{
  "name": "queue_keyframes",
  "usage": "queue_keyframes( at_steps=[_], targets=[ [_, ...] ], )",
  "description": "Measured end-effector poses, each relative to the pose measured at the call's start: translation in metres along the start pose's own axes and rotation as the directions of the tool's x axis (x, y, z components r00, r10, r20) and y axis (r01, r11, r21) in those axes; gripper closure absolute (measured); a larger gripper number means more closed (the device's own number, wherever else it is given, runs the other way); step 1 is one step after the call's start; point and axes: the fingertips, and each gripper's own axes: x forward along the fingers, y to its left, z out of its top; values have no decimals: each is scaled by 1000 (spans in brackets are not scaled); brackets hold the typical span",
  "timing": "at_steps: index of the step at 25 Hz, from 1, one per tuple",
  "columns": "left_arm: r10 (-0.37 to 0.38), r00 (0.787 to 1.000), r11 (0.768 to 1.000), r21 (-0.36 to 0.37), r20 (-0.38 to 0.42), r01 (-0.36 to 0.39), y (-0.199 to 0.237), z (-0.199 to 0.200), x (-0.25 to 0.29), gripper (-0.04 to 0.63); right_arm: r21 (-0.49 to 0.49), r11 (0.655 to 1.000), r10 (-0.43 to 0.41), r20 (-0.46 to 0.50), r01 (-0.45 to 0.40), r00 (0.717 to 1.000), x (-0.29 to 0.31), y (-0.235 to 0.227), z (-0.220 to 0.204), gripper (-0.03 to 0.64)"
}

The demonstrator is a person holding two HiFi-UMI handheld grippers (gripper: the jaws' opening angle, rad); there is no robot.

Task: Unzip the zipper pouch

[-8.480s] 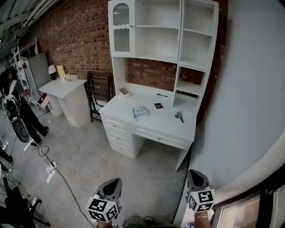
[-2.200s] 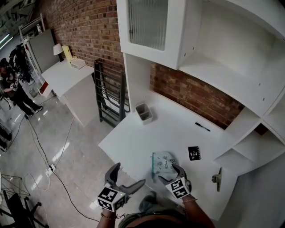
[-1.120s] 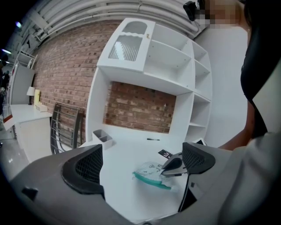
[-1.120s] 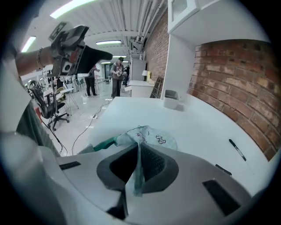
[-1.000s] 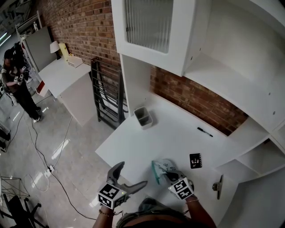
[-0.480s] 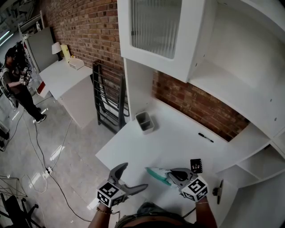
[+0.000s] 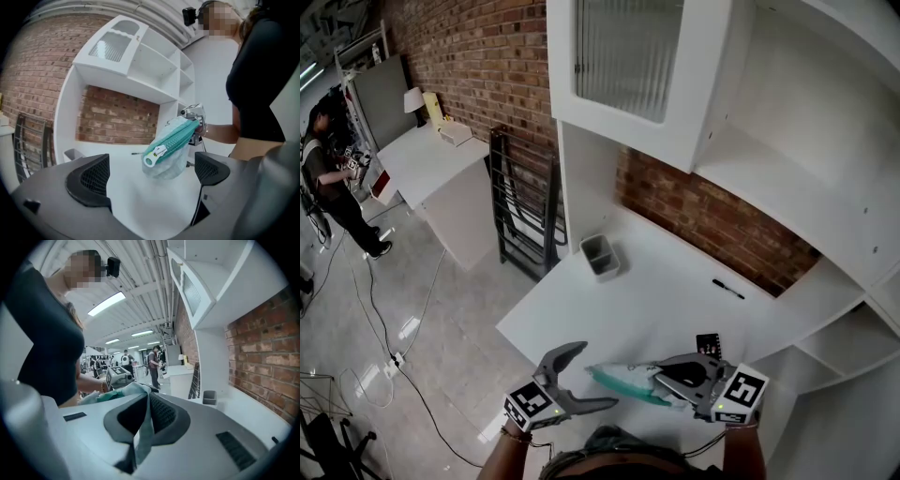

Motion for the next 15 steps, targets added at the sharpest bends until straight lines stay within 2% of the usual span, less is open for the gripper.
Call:
queue_keyframes(
  at_steps=[3,5,10,11,13,15],
  targets=[
    [-91,995,993,77,50,87,-19,25,6,29,-6,999,44,52,-44,998,-6,10,18,609],
    [-150,984,985,95,95,141,-32,42,7,29,8,998,54,92,-55,994,-8,13,27,609],
    [-234,956,965,159,178,207,-55,73,8,72,42,995,83,171,-92,982,-13,22,41,609],
    [-247,948,963,159,201,217,-58,78,6,114,52,994,85,184,-96,979,-15,22,43,609],
    [-260,934,962,151,244,229,-63,88,2,241,79,992,82,211,-101,974,-20,20,46,609],
    [-256,930,962,164,263,219,-65,93,-1,336,109,989,74,232,-102,970,-25,18,48,609]
  ],
)
